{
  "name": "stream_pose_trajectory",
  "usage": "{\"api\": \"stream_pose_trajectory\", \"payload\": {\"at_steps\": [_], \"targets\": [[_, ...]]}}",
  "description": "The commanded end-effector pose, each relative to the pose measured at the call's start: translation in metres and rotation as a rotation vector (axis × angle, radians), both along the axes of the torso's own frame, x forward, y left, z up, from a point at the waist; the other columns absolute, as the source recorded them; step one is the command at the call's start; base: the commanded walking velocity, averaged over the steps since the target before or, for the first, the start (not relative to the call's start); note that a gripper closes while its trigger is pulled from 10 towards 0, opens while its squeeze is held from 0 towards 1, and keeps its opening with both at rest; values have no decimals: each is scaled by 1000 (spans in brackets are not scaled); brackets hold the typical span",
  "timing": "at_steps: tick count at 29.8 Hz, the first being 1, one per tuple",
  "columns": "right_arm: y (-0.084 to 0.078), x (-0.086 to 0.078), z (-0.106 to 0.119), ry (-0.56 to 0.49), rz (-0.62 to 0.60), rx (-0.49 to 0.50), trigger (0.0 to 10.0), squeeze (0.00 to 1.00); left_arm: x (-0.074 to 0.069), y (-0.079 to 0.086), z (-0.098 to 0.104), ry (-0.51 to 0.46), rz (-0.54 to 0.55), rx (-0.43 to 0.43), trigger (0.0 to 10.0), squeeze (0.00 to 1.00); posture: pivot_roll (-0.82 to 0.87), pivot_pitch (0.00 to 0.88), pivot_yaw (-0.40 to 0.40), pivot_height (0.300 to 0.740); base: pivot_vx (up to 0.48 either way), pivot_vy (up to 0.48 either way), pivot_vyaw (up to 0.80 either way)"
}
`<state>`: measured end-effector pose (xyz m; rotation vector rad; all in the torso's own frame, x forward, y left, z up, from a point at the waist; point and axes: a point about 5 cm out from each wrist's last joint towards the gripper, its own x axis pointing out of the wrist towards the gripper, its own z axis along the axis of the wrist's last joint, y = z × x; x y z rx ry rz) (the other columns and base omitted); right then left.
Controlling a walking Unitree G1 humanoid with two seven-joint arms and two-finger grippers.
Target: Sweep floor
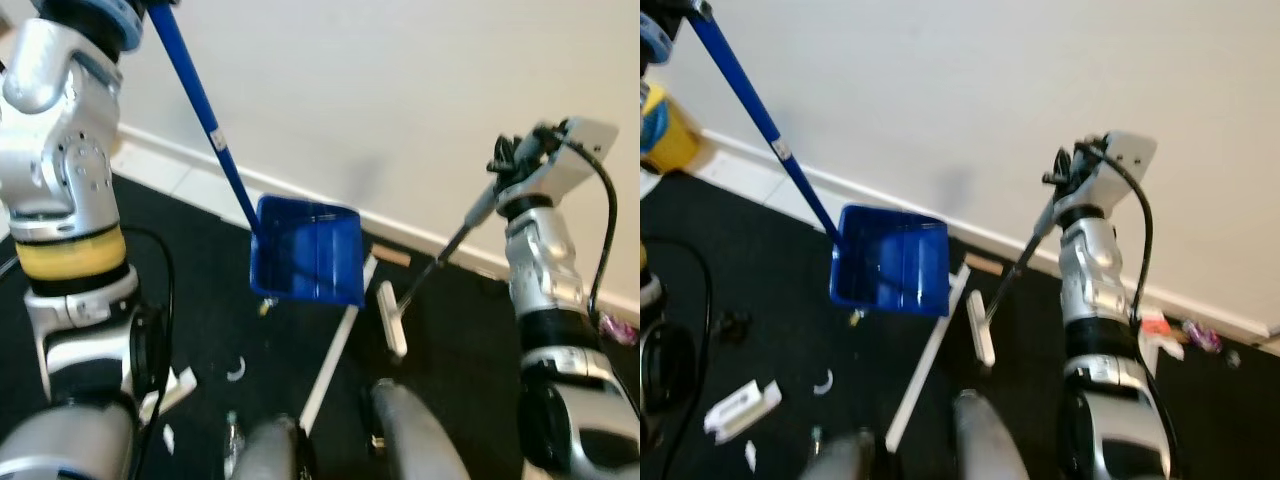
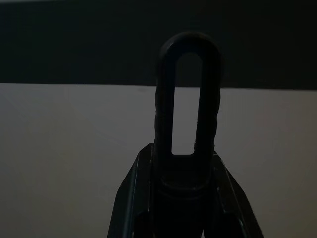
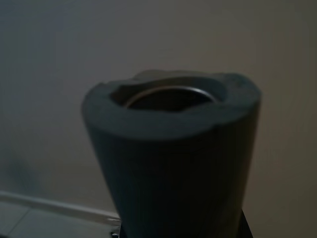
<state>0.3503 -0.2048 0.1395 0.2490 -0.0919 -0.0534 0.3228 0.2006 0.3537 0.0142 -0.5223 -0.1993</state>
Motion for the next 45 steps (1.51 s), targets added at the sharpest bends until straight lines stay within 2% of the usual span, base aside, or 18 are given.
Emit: {"api": "stream_pose_trajectory", "payload": {"at_steps": [1, 14, 26, 45], "targets": [[-1, 1, 5, -19, -3, 3, 10000, 0, -4, -2, 9, -47, -7, 4, 10000, 0, 22, 77, 9, 740, 0, 0, -756], [0, 1, 5, -19, 1, 3, 10000, 0, -3, -1, 3, -31, 1, 4, 10000, 0, 23, 74, 7, 740, 0, 0, -756], [0, 2, 4, -16, 6, 2, 10000, 0, 3, 7, -24, 54, 45, 2, 10000, 0, 22, 70, 7, 740, 0, 0, -758], [-1, 2, 4, -16, 7, 3, 10000, 0, 5, 6, -35, 83, 23, -29, 10000, 0, 20, 71, 6, 740, 0, 0, -763]]}}
